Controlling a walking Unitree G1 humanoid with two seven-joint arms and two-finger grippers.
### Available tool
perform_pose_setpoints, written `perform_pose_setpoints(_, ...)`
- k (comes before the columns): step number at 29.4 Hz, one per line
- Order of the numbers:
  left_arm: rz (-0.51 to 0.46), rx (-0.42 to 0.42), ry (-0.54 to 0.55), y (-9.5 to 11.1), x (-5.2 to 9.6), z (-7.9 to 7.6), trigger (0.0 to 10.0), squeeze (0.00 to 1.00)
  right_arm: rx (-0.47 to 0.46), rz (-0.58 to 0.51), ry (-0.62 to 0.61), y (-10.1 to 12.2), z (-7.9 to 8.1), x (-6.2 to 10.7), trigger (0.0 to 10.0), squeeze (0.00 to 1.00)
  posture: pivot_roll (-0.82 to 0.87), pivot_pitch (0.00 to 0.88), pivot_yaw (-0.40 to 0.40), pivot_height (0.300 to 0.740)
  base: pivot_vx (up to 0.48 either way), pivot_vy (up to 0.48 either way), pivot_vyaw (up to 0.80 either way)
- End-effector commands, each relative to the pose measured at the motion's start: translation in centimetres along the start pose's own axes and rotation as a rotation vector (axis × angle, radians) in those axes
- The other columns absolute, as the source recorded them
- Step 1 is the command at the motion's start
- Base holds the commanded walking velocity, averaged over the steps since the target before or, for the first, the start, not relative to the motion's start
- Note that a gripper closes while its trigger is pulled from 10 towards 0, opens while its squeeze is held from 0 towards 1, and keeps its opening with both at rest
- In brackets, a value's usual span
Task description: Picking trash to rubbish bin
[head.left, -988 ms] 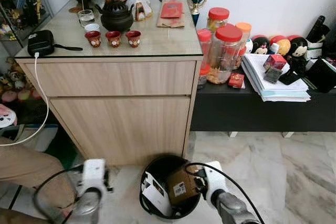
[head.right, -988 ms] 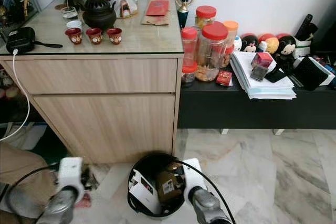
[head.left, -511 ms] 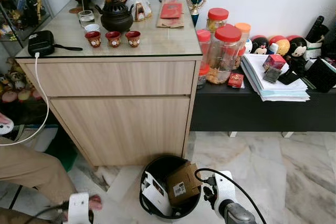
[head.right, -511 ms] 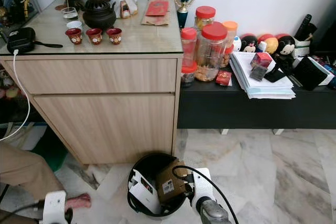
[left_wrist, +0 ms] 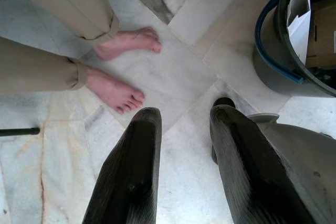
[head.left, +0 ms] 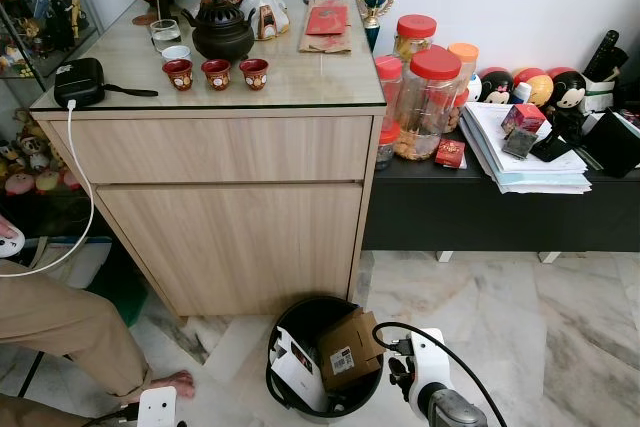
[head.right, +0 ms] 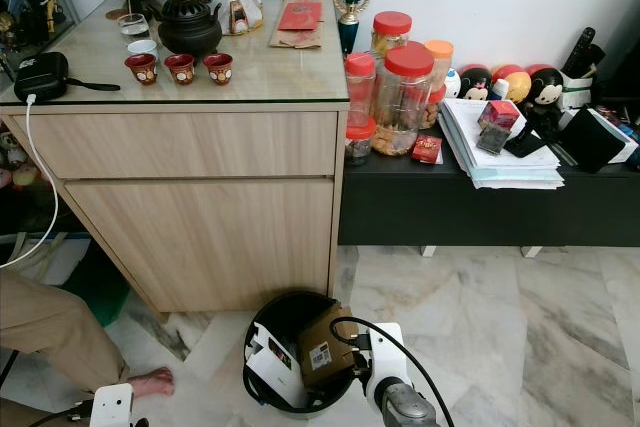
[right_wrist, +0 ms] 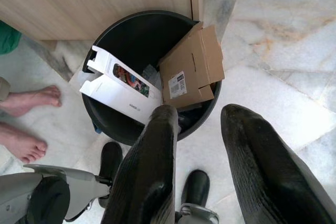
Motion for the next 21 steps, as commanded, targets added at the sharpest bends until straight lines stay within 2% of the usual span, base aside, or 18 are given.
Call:
perform_pose_setpoints(1,0.022,0.013,0.014,-0.42,0.1,0.52,10.0,0.0,-0.021,0.011,-0.009,-0.4,-0.01,0.08,10.0,0.0,0.08,0.036,-0.004,0.74,0.0,0.0,0.0)
perform_pose_setpoints(4,0.021,0.013,0.011,-0.36,0.08,0.47,10.0,0.0,-0.023,0.012,-0.012,-0.45,-0.04,0.1,10.0,0.0,0.08,0.036,-0.003,0.74,0.0,0.0,0.0)
perform_pose_setpoints(21,0.017,0.009,-0.003,-0.16,0.01,0.26,10.0,0.0,-0.028,0.01,-0.015,-0.47,0.01,0.1,10.0,0.0,0.08,0.032,0.0,0.74,-0.283,0.0,0.0)
Point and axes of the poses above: a point about 5 cm out from each wrist's last joint towards the gripper, its own x axis pointing back from the gripper into the wrist, its own y axis along the axis of the wrist's last joint, z = x × y, the point moved 3 cm from there along -x, pointing out of the wrist towards the gripper, and after that the axes turned 13 degrees about x, right-handed, at the moved point
